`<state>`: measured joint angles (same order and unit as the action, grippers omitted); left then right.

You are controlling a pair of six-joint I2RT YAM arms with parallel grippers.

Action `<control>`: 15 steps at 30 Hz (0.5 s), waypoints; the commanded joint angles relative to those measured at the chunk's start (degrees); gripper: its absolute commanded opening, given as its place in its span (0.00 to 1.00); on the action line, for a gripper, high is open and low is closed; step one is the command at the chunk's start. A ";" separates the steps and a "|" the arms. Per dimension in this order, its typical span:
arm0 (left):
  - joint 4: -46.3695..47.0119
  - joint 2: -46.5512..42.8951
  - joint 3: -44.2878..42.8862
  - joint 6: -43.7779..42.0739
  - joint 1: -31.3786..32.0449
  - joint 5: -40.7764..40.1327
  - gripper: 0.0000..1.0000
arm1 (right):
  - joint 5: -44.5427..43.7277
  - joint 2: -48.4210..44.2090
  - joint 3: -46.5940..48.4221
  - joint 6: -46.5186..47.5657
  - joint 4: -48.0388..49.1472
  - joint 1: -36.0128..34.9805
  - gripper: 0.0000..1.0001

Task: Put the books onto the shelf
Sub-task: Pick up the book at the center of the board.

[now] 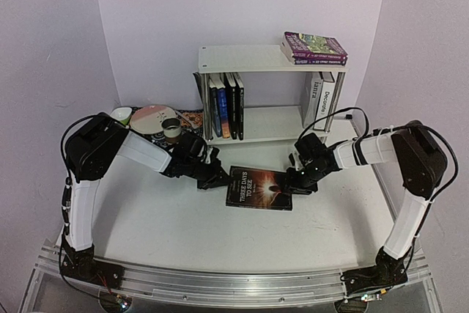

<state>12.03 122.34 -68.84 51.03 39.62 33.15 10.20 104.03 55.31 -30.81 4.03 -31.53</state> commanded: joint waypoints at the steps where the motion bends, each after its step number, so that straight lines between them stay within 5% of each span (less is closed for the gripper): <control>1: 5.19 -4.45 0.59 0.38 2.48 8.11 0.00 | 4.24 -2.38 -1.78 3.44 -1.69 -1.78 0.50; 7: 5.11 -7.65 2.25 2.79 1.80 9.24 0.00 | -8.03 -11.73 -3.48 14.74 -8.86 -3.88 0.83; 15: 4.60 -12.20 4.02 3.76 1.53 9.35 0.00 | -24.97 -24.38 -9.30 38.43 -4.73 -18.01 0.88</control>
<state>13.06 115.68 -64.95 53.36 41.52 39.75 -5.54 84.23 48.73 -7.60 -1.23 -42.92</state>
